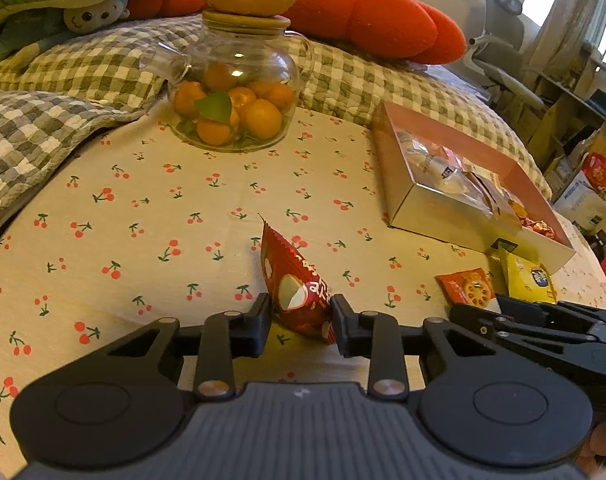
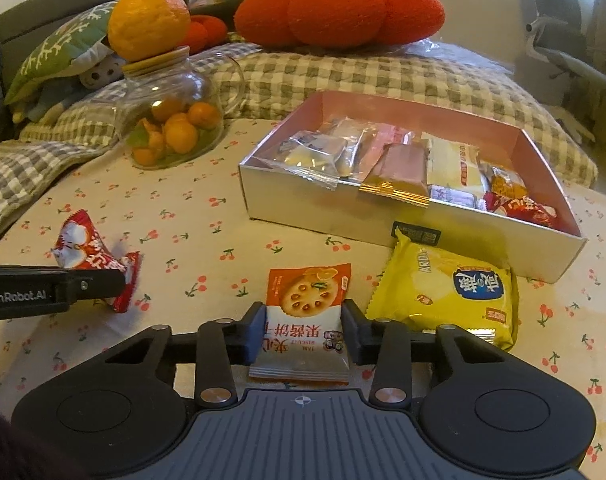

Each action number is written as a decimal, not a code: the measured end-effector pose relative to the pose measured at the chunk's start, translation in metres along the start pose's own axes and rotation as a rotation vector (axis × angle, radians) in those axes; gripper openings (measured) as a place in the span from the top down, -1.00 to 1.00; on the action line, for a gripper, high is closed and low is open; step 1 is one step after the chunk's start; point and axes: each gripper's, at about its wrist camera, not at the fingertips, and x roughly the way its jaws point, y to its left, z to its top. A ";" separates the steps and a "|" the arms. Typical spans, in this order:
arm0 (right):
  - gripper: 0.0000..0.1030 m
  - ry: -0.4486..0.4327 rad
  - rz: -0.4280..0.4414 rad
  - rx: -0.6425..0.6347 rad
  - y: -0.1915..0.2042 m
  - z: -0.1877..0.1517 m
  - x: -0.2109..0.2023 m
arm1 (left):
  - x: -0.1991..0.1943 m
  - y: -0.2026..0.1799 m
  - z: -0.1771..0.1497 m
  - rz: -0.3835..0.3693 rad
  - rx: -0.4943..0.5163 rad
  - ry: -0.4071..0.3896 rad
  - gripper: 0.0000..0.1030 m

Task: Organize snacks
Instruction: 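Grasp red-and-white packet with left tool while right tool grasps orange-and-white cookie packet, then carry both held packets over the silver box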

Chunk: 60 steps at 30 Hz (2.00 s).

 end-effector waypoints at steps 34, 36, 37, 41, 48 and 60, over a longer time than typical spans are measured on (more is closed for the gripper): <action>0.26 0.072 0.193 0.345 -0.065 0.028 -0.045 | -0.009 -0.047 0.022 -0.099 0.011 0.058 0.48; 0.26 0.067 0.185 0.368 -0.073 0.029 -0.047 | -0.010 -0.053 0.022 -0.109 0.016 0.059 0.48; 0.26 0.064 0.181 0.376 -0.077 0.029 -0.049 | -0.010 -0.055 0.022 -0.114 0.017 0.060 0.48; 0.26 0.046 0.164 0.411 -0.093 0.030 -0.054 | -0.010 -0.067 0.025 -0.133 0.023 0.058 0.48; 0.26 0.010 0.140 0.477 -0.121 0.031 -0.063 | -0.004 -0.092 0.031 -0.165 0.026 0.053 0.48; 0.26 -0.048 0.108 0.577 -0.163 0.037 -0.066 | 0.015 -0.128 0.052 -0.174 0.042 -0.021 0.48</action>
